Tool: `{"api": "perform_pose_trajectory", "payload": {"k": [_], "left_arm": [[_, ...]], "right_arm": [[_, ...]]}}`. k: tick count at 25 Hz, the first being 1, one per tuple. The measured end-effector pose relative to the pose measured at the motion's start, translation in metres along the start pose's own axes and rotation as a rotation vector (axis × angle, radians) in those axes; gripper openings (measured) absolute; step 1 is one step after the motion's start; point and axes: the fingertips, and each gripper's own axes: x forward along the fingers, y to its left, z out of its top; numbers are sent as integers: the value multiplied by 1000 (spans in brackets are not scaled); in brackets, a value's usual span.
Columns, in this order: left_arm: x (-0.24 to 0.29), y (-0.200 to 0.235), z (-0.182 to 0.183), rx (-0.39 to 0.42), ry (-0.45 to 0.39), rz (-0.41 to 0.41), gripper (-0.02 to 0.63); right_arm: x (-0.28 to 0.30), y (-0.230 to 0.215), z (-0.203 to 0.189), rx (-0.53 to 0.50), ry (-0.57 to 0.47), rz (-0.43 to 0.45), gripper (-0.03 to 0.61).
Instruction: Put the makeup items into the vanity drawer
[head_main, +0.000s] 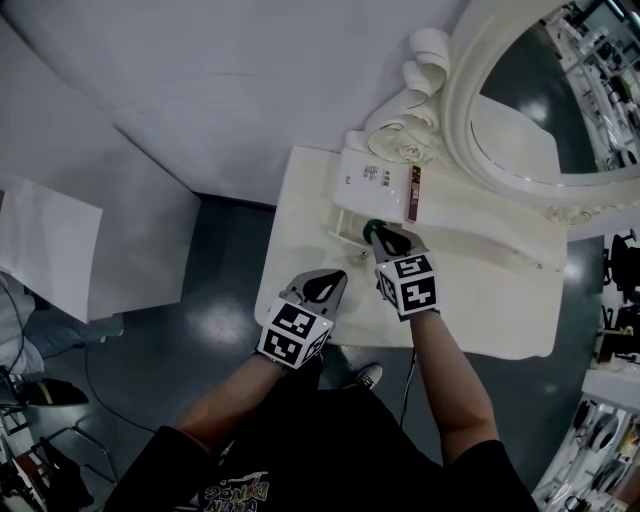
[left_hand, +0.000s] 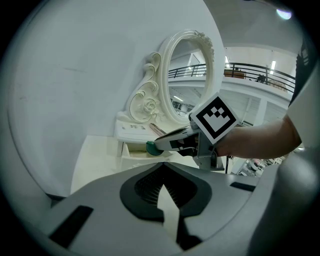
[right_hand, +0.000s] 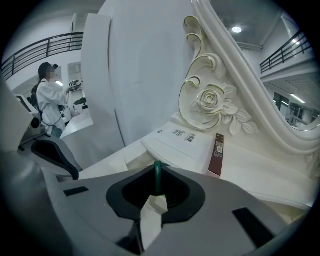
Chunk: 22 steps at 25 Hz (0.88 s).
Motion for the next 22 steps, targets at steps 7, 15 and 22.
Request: {"api": "perform_pose_trajectory", "payload": {"k": [7, 15, 22], "left_arm": [[2, -11, 5, 8, -7, -2, 8], [5, -29, 11, 36, -5, -19, 8], [13, -56, 18, 73, -7, -55, 8]], "right_arm": [[-11, -1, 4, -4, -22, 7, 80], [-47, -16, 1, 81, -88, -10, 28], [-95, -36, -12, 122, -129, -77, 28]]}}
